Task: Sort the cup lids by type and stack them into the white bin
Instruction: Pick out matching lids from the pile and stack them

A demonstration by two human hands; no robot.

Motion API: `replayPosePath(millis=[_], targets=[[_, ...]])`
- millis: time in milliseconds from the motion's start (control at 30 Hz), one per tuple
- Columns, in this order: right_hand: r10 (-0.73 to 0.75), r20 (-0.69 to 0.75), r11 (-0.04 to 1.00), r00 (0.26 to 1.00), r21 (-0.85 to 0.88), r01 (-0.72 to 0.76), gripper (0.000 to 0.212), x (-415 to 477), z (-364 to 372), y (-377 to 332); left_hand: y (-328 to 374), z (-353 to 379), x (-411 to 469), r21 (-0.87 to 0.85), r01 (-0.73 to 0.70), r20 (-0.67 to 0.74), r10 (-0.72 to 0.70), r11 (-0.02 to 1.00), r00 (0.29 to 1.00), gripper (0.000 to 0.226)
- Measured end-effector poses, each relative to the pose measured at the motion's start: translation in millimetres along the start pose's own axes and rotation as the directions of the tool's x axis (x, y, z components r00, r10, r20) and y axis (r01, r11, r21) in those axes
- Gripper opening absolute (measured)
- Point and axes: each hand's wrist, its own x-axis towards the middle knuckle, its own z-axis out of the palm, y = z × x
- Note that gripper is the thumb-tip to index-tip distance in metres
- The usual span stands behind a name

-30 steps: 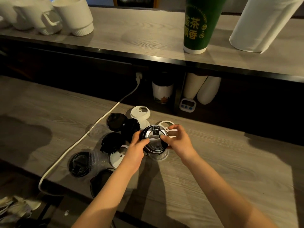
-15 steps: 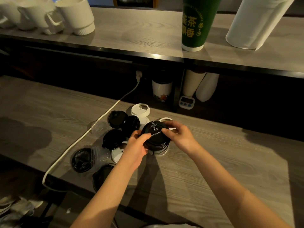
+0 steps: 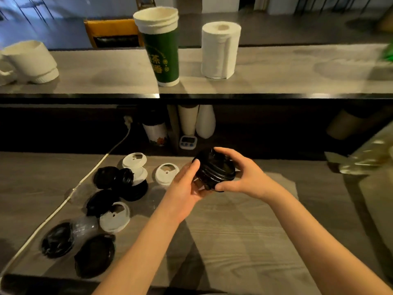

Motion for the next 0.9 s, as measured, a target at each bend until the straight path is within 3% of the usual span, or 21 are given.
replayPosePath(millis=[133, 267, 333, 500, 767, 900], targets=[[0.073, -0.065, 0.990, 0.995, 0.122, -0.065, 0.077, -44.2, -50.8, 8.0, -23.0, 58.8, 5.5, 0.042, -0.001, 0.062, -0.002, 0.999, 0.998, 0.021], [0.128, -0.107, 0.984, 0.986, 0.135, -0.113, 0.080, -91.3, -103.1, 21.3, -53.6, 119.6, 11.2, 0.028, 0.025, 0.136, -0.029, 0.999, 0.990, 0.031], [0.163, -0.129, 0.978, 0.978, 0.149, -0.143, 0.077, -111.8, -125.6, 29.3, -71.4, 145.2, 13.4, 0.035, 0.039, 0.142, -0.044, 0.999, 0.989, 0.025], [0.194, -0.315, 0.980, 0.929, 0.114, -0.166, 0.063, -161.0, -178.1, 47.7, -115.8, 213.6, 21.1, 0.009, 0.100, 0.201, -0.100, 0.995, 0.974, 0.020], [0.267, -0.429, 0.933, 0.863, 0.340, -0.120, 0.052, -231.0, -247.9, 83.3, -178.6, 299.5, 36.9, 0.025, 0.164, 0.280, -0.165, 0.986, 0.946, 0.023], [0.287, -0.461, 0.934, 0.840, 0.329, -0.139, 0.053, -257.3, -275.2, 94.7, -200.0, 322.5, 36.6, 0.055, 0.186, 0.264, -0.194, 0.981, 0.945, 0.029]])
